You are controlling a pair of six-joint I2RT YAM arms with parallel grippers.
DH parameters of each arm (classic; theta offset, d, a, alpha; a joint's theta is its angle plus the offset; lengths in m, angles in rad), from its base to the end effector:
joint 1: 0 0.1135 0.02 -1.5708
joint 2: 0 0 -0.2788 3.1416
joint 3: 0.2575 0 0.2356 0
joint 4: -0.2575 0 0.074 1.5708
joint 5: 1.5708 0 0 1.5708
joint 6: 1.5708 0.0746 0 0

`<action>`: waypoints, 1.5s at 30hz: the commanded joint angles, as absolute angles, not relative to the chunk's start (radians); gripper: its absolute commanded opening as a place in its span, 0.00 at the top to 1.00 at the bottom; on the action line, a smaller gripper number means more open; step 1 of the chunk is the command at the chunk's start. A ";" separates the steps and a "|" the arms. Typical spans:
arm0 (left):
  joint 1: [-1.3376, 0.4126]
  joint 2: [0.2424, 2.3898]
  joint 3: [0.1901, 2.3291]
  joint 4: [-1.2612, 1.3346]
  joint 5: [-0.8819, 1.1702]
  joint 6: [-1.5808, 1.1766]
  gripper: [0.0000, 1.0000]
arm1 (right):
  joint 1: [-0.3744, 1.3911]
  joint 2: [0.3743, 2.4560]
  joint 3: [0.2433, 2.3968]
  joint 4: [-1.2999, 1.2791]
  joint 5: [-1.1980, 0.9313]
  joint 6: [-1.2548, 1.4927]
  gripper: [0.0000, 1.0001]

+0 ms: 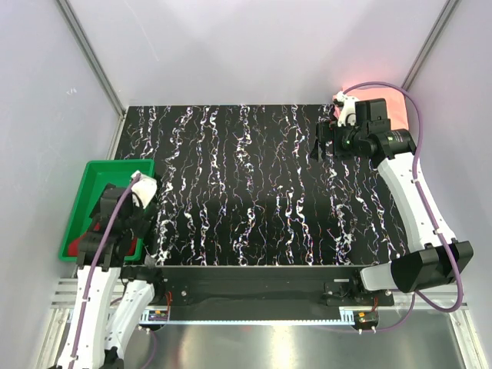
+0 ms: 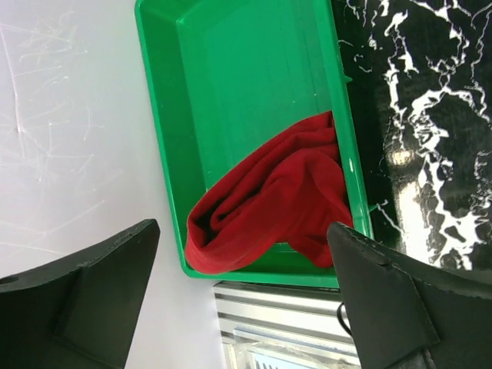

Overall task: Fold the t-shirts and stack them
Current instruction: Grab the tshirt from the pile

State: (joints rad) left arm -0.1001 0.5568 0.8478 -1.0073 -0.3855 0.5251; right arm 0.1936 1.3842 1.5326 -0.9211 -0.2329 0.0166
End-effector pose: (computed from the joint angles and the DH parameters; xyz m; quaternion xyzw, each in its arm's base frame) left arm 0.0946 0.0187 0.2897 0.1992 0.8744 0.2562 0.3608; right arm 0.2810 0.0726 0.3782 -0.1258 0.9076 0.1469 0.3726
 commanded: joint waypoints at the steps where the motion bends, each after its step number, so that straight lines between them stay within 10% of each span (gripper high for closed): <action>1: -0.083 0.603 0.942 -0.923 -0.350 0.464 0.02 | 0.198 1.336 1.514 -0.873 -0.216 0.005 0.00; 12: -0.071 0.894 1.342 -0.965 -0.127 0.359 0.03 | 0.198 1.348 1.430 -0.842 -0.296 -0.061 0.00; 24: 0.182 0.680 0.901 -0.983 -0.241 0.775 0.08 | 0.196 1.356 1.431 -0.857 -0.364 -0.081 0.00; 37: 0.500 0.972 0.871 -0.876 -0.008 0.813 0.15 | 0.196 1.371 1.419 -0.854 -0.393 -0.092 0.00; 40: 0.502 1.018 0.876 -0.896 0.038 0.802 0.43 | 0.196 1.371 1.436 -0.857 -0.382 -0.100 0.00; 41: 0.502 1.035 0.890 -0.896 0.044 0.781 0.61 | 0.196 1.371 1.439 -0.857 -0.380 -0.101 0.00; 42: 0.502 1.038 0.902 -0.899 0.064 0.764 0.99 | 0.196 1.373 1.442 -0.857 -0.374 -0.104 0.00; 45: 0.500 1.035 0.977 -0.881 0.118 0.712 1.00 | 0.195 1.374 1.451 -0.854 -0.368 -0.109 0.00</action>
